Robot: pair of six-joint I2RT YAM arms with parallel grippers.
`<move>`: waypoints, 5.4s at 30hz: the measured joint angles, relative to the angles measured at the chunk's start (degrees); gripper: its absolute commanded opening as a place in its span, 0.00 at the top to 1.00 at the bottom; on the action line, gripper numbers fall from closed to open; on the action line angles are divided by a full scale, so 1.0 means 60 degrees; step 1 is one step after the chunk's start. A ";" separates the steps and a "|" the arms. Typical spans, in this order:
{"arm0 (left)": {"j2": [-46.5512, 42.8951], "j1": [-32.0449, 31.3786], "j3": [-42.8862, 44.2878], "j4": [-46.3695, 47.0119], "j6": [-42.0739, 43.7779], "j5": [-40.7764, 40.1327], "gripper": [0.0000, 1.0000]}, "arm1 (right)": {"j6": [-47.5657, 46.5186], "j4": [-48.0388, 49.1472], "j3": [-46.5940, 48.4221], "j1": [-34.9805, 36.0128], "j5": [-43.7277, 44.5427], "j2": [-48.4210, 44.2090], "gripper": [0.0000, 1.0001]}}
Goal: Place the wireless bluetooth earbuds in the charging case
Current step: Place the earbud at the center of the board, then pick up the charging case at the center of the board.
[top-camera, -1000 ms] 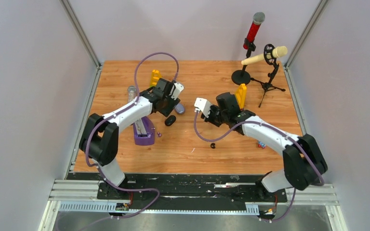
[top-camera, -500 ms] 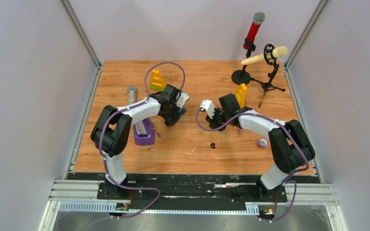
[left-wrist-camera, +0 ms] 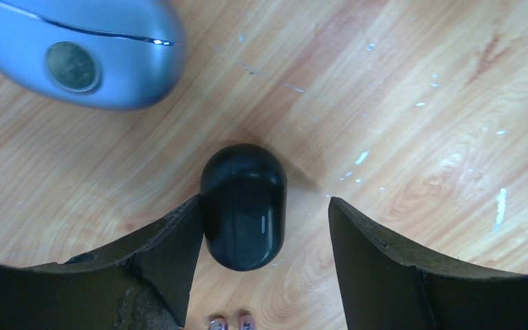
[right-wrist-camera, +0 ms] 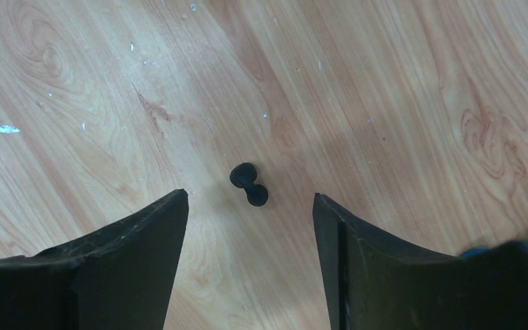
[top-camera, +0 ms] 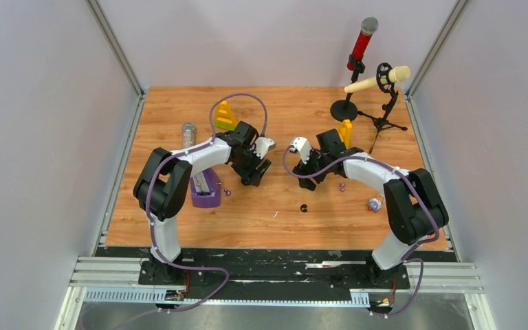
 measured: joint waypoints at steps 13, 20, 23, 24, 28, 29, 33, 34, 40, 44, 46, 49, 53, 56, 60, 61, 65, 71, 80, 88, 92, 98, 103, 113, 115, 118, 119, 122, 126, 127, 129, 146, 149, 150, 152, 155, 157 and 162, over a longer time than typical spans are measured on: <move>0.0004 -0.0004 0.0040 -0.0477 -0.0029 0.2616 0.19 | 0.1173 -0.0965 0.2033 0.0000 -0.0951 0.0044 0.24; -0.0120 0.0280 0.0040 -0.0718 0.0025 0.3799 0.11 | 0.2299 -0.1730 0.3224 -0.0109 -0.1931 0.0816 0.23; -0.0437 0.0914 0.0029 -0.0659 -0.0011 0.4222 0.10 | 0.2863 -0.2033 0.3592 -0.0149 -0.2288 0.1341 0.21; -0.0586 0.1220 0.0022 -0.0619 -0.0029 0.4306 0.10 | 0.3024 -0.2116 0.3661 -0.0149 -0.2397 0.1472 0.21; -0.1213 0.2138 -0.0106 -0.0382 -0.0073 0.4415 0.10 | 0.3523 -0.2339 0.3847 -0.0109 -0.2696 0.1869 0.19; -0.1341 0.2269 -0.0149 -0.0331 -0.0080 0.4411 0.10 | 0.3628 -0.2357 0.3865 -0.0066 -0.2714 0.1953 0.19; -0.1636 0.2339 -0.0251 -0.0248 -0.0142 0.4466 0.10 | 0.3927 -0.2379 0.3938 0.0346 -0.2681 0.2291 0.15; -0.1654 0.2342 -0.0270 -0.0204 -0.0153 0.4513 0.10 | 0.4007 -0.2382 0.3974 0.0484 -0.2670 0.2404 0.13; -0.1832 0.2765 -0.0310 -0.0186 -0.0175 0.5118 0.08 | 0.4452 -0.2368 0.4178 0.1064 -0.2677 0.3118 0.06; -0.2324 0.3126 -0.0419 -0.0186 -0.0164 0.5384 0.00 | 0.4615 -0.2371 0.4240 0.1257 -0.2674 0.3388 0.07; -0.2579 0.3198 -0.0419 -0.0153 -0.0164 0.5464 0.00 | 0.4725 -0.2364 0.4360 0.1351 -0.2667 0.3566 0.09; -0.2918 0.3184 -0.0419 -0.0127 -0.0160 0.5537 0.00 | 0.4943 -0.2350 0.4597 0.1523 -0.2601 0.3891 0.13; -0.3147 0.3177 -0.0419 -0.0124 -0.0153 0.5544 0.00 | 0.5115 -0.2251 0.4703 0.1741 -0.2404 0.3967 0.15; -0.3257 0.3238 -0.0470 -0.0095 -0.0168 0.5472 0.00 | 0.5359 -0.2157 0.4721 0.1898 -0.2251 0.3989 0.11; -0.3457 0.3402 -0.0528 -0.0044 -0.0186 0.5388 0.00 | 0.5577 -0.2055 0.4794 0.2186 -0.1836 0.3993 0.12; -0.3537 0.3450 -0.0532 -0.0033 -0.0197 0.5373 0.00 | 0.5614 -0.2007 0.4809 0.2280 -0.1738 0.3996 0.14; -0.4022 0.3712 -0.0576 0.0109 -0.0219 0.5249 0.00 | 0.5734 -0.1858 0.4921 0.2699 -0.1191 0.4058 0.20; -0.4543 0.3912 -0.0648 0.0313 -0.0251 0.5133 0.00 | 0.5821 -0.1745 0.5009 0.2943 -0.0761 0.4164 0.32; -0.4546 0.3916 -0.0776 0.0430 -0.0331 0.4943 0.00 | 0.5952 -0.1690 0.4947 0.2994 -0.0863 0.4084 0.00; -0.4546 0.3916 -0.0776 0.0550 -0.0437 0.4790 0.00 | 0.5665 -0.1217 0.4444 0.3377 -0.0153 0.3741 0.00; -0.4546 0.3920 -0.0776 0.0568 -0.0466 0.4656 0.00 | 0.5632 -0.0907 0.4135 0.3679 0.0750 0.3544 0.03; -0.4546 0.3938 -0.0769 0.0517 -0.0492 0.4612 0.00 | 0.5639 -0.0095 0.3406 0.3993 0.1891 0.3173 0.08; -0.4506 0.3949 -0.0481 0.0452 -0.0517 0.4615 0.00 | 0.5501 0.0412 0.2969 0.4080 0.2707 0.2983 0.13; -0.4499 0.4040 -0.0299 0.0437 -0.0539 0.4615 0.00 | 0.5082 0.0590 0.2827 0.4364 0.3683 0.2980 0.13; -0.4499 0.4058 -0.0299 0.0437 -0.0561 0.4615 0.00 | 0.5023 0.0590 0.2812 0.4437 0.3748 0.2980 0.06; -0.4448 0.4062 -0.0280 0.0444 -0.0616 0.4615 0.00 | 0.4954 0.0586 0.2776 0.4495 0.3748 0.2943 0.06; -0.4408 0.4062 -0.0270 0.0444 -0.0637 0.4615 0.00 | 0.4947 0.0586 0.2758 0.4506 0.3763 0.2925 0.06; -0.4248 0.4062 -0.0266 0.0448 -0.0721 0.4615 0.00 | 0.4954 0.0579 0.2652 0.4506 0.3781 0.2849 0.07; -0.4102 0.4062 -0.0266 0.0459 -0.0823 0.4615 0.00 | 0.4991 0.0586 0.2572 0.4506 0.3810 0.2794 0.10; -0.4102 0.4062 -0.0266 0.0463 -0.0834 0.4612 0.00 | 0.5002 0.0586 0.2568 0.4506 0.3818 0.2794 0.14; -0.4102 0.4062 -0.0266 0.0495 -0.0856 0.4612 0.00 | 0.5020 0.0586 0.2568 0.4506 0.3829 0.2794 0.21; -0.2841 0.3952 0.0423 0.0776 -0.1730 0.4721 0.00 | 0.3370 0.0390 0.1013 0.4131 0.4590 0.1173 0.40; -0.2291 0.3683 0.0798 0.0739 -0.1894 0.4714 0.00 | 0.2659 0.0769 0.0255 0.3934 0.4674 0.0127 0.40; -0.2098 0.3544 0.0918 0.0721 -0.1953 0.4732 0.00 | 0.2441 0.0969 0.0022 0.3891 0.4703 -0.0248 0.40; -0.1694 0.3166 0.1195 0.0656 -0.2065 0.4834 0.00 | 0.2040 0.1435 -0.0321 0.3865 0.4750 -0.0922 0.40; -0.1188 0.2692 0.1526 0.0514 -0.2171 0.5009 0.00 | 0.1483 0.2299 -0.0667 0.3880 0.4761 -0.1617 0.40; -0.0882 0.2390 0.1723 0.0415 -0.2208 0.5158 0.00 | 0.1118 0.2820 -0.0878 0.3880 0.4758 -0.1967 0.40; -0.0543 0.1840 0.1821 0.0226 -0.2251 0.5727 0.00 | 0.0397 0.3694 -0.1548 0.3880 0.4747 -0.2885 0.40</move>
